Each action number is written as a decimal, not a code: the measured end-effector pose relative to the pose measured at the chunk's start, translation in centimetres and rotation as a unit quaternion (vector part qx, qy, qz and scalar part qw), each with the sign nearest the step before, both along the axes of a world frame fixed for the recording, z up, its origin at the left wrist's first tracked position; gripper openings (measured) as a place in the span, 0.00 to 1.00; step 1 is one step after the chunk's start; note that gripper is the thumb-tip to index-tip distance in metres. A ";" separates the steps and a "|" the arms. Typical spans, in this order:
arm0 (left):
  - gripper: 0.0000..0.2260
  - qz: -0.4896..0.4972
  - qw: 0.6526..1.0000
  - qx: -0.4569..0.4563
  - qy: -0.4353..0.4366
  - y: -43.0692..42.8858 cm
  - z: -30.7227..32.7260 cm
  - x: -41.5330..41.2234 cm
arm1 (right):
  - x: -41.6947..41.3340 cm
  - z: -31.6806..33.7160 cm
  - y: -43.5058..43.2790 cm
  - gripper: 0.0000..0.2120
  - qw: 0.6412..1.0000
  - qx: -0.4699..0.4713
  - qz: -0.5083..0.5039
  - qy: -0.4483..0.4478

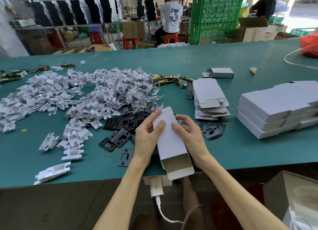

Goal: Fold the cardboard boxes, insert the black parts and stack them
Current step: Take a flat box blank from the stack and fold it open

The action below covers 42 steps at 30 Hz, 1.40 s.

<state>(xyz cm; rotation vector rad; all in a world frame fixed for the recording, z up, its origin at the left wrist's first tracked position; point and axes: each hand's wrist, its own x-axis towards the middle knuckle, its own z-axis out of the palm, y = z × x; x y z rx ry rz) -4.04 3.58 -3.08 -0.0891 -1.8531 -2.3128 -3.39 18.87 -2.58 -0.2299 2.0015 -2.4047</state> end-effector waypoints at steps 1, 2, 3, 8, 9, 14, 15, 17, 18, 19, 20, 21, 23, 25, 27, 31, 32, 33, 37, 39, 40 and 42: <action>0.19 -0.002 1.000 0.008 -0.003 0.0 0.0 0.0 | 0.0 0.0 0.0 0.10 1.000 -0.004 0.000 -0.003; 0.20 -0.003 1.000 0.015 -0.006 -0.1 0.1 0.1 | -0.1 0.0 0.0 0.10 1.000 -0.007 -0.001 -0.006; 0.21 -0.003 1.000 0.020 -0.008 -0.1 0.1 0.1 | -0.1 0.0 0.0 0.10 1.000 -0.008 -0.001 -0.009; 0.18 -0.006 0.999 0.039 -0.013 0.0 0.1 -0.1 | -0.1 0.0 0.0 0.09 1.000 -0.025 0.006 -0.011; 0.17 -0.008 0.999 0.041 -0.016 0.0 0.0 -0.2 | -0.1 0.0 0.0 0.09 1.000 -0.028 0.006 -0.012; 0.17 -0.004 0.999 0.037 -0.031 -0.2 -0.1 -0.3 | -0.2 -0.2 0.0 0.14 0.999 -0.028 0.007 -0.018; 0.17 -0.001 0.999 0.040 -0.034 -0.2 -0.1 -0.3 | -0.2 -0.3 0.0 0.16 1.000 -0.023 0.005 -0.020; 0.16 0.000 0.998 0.046 -0.037 -0.2 -0.1 -0.3 | -0.3 -0.4 0.0 0.20 1.000 -0.014 0.001 -0.026; 0.16 -0.002 0.998 0.047 -0.036 -0.2 -0.1 -0.3 | -0.3 -0.4 0.0 0.21 0.999 -0.014 -0.002 -0.029; 0.16 -0.006 0.998 0.046 -0.034 -0.2 0.0 -0.3 | -0.3 -0.4 0.0 0.22 0.999 -0.017 -0.003 -0.031; 0.16 -0.010 0.998 0.045 -0.032 -0.2 0.0 -0.3 | -0.3 -0.4 0.0 0.22 0.999 -0.018 -0.005 -0.030; 0.17 -0.015 0.998 0.045 -0.032 -0.2 0.0 -0.2 | -0.3 -0.4 -0.1 0.22 0.999 -0.018 -0.007 -0.029; 0.16 -0.020 0.998 0.054 -0.040 -0.2 0.2 -0.2 | -0.3 -0.4 -0.1 0.19 1.000 -0.012 -0.009 -0.023; 0.16 -0.021 0.997 0.059 -0.051 -0.3 0.3 -0.2 | -0.3 -0.4 -0.2 0.16 1.000 -0.006 -0.010 -0.018; 0.15 -0.014 0.997 0.050 -0.059 -0.3 0.3 -0.2 | -0.2 -0.3 -0.1 0.15 1.000 -0.005 -0.008 -0.016; 0.13 -0.001 0.999 -0.005 -0.041 0.0 0.2 -0.1 | 0.0 0.1 -0.1 0.16 1.000 -0.016 -0.011 -0.009; 0.14 -0.002 0.999 -0.014 -0.036 0.1 0.2 -0.1 | 0.0 0.2 -0.1 0.17 1.000 -0.020 -0.010 -0.009; 0.15 -0.005 0.999 -0.017 -0.035 0.0 0.2 0.0 | 0.1 0.3 -0.1 0.18 1.000 -0.023 -0.008 -0.009; 0.16 -0.013 0.999 0.000 -0.034 -0.3 0.0 0.0 | 0.1 0.4 -0.1 0.21 1.000 -0.025 -0.003 -0.008; 0.15 0.024 0.998 0.030 -0.040 -0.3 -0.1 -0.2 | 0.0 0.4 -0.1 0.26 1.000 0.011 -0.003 -0.009; 0.14 0.062 0.996 0.049 -0.043 -0.5 -0.1 -0.3 | 0.0 0.4 -0.1 0.30 0.999 0.039 0.000 -0.007; 0.11 0.157 0.982 0.091 -0.042 -1.0 -0.3 -0.8 | 0.2 0.5 0.0 0.35 0.997 0.074 0.026 0.001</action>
